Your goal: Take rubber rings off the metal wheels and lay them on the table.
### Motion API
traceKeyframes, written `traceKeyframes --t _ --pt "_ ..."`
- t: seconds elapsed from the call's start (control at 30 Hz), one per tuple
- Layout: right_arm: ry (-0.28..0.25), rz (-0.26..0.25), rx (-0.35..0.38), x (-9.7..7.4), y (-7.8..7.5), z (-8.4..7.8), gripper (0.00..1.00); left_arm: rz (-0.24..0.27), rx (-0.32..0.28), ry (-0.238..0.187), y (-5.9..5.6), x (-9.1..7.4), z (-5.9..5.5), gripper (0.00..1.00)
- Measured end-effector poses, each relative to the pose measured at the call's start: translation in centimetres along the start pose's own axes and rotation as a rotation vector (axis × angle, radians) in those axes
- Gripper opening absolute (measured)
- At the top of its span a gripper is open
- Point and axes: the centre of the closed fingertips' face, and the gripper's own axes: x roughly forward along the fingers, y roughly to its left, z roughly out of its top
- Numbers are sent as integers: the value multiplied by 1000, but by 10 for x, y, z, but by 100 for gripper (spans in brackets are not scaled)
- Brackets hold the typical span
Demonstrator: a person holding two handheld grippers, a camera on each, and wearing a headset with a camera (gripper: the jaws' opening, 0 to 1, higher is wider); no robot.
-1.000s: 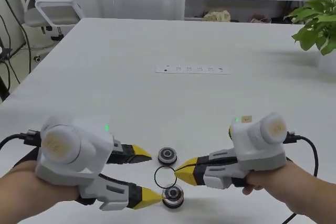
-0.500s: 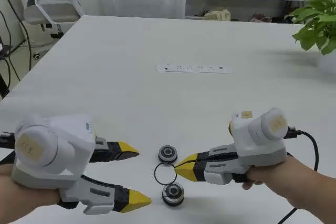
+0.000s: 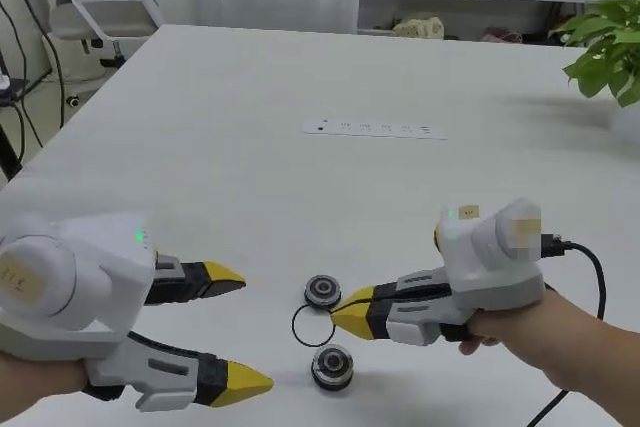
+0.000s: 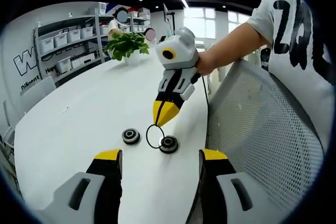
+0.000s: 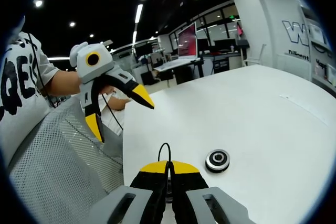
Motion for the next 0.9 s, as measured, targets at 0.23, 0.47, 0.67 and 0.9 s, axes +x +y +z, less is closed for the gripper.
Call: traceKeyframes --t 0.23,0.47,0.67,0.9 --pt "6 6 1 8 2 1 0 15 -16 -4 -1 -5 -2 58" --pt "11 5 5 15 1 0 0 34 -20 -9 1 -11 -3 59" --pt "15 -2 14 20 -1 -1 0 46 -24 -11 1 -14 -4 60" --pt "22 -1 10 27 1 -2 0 51 -26 -8 2 -17 -5 60"
